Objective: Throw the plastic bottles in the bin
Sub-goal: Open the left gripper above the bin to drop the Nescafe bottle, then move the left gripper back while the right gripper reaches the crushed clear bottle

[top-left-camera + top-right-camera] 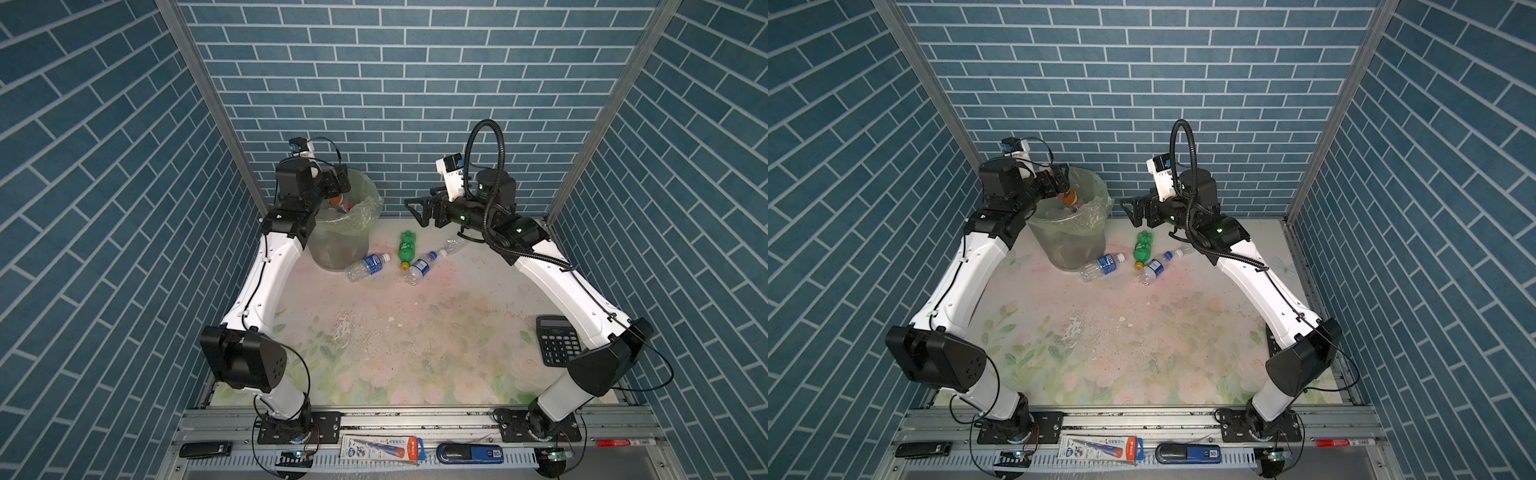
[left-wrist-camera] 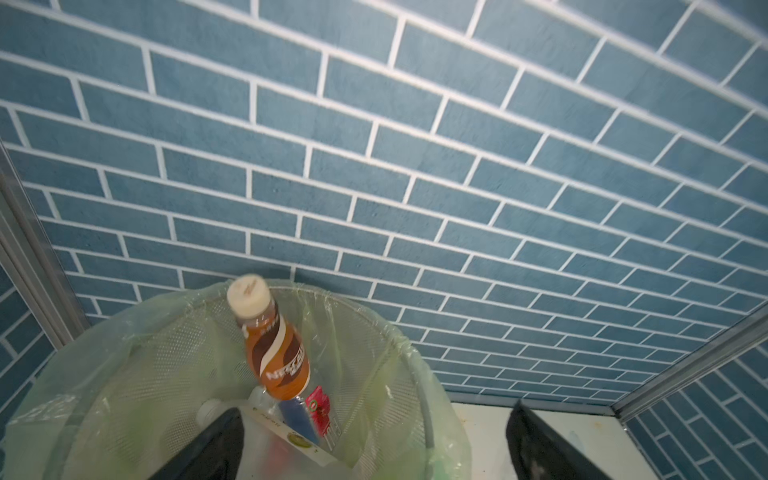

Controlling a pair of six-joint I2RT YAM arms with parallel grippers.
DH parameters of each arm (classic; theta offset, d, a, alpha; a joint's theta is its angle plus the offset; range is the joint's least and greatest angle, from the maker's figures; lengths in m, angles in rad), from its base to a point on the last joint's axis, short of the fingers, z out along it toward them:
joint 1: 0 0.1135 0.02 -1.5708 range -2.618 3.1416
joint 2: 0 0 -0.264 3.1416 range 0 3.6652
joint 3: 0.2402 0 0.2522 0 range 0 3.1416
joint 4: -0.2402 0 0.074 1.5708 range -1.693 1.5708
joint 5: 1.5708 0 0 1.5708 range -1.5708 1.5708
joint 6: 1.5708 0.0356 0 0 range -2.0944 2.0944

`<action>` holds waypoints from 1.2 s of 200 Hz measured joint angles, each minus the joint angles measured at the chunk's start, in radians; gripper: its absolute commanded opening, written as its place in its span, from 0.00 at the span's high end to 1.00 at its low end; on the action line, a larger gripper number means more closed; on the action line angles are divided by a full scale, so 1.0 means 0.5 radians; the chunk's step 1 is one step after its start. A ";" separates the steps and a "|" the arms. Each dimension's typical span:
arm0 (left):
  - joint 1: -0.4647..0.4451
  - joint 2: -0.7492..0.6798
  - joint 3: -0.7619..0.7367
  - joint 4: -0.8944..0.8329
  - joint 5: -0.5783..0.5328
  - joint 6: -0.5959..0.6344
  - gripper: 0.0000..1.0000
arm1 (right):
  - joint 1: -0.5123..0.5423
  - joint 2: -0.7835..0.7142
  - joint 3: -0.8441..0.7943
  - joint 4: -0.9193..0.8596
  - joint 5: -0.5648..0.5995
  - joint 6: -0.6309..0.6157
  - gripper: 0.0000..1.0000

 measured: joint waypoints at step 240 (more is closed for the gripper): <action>-0.893 -0.301 -0.947 0.350 0.070 -0.094 0.01 | -0.489 0.092 -0.457 -0.097 0.537 0.326 0.01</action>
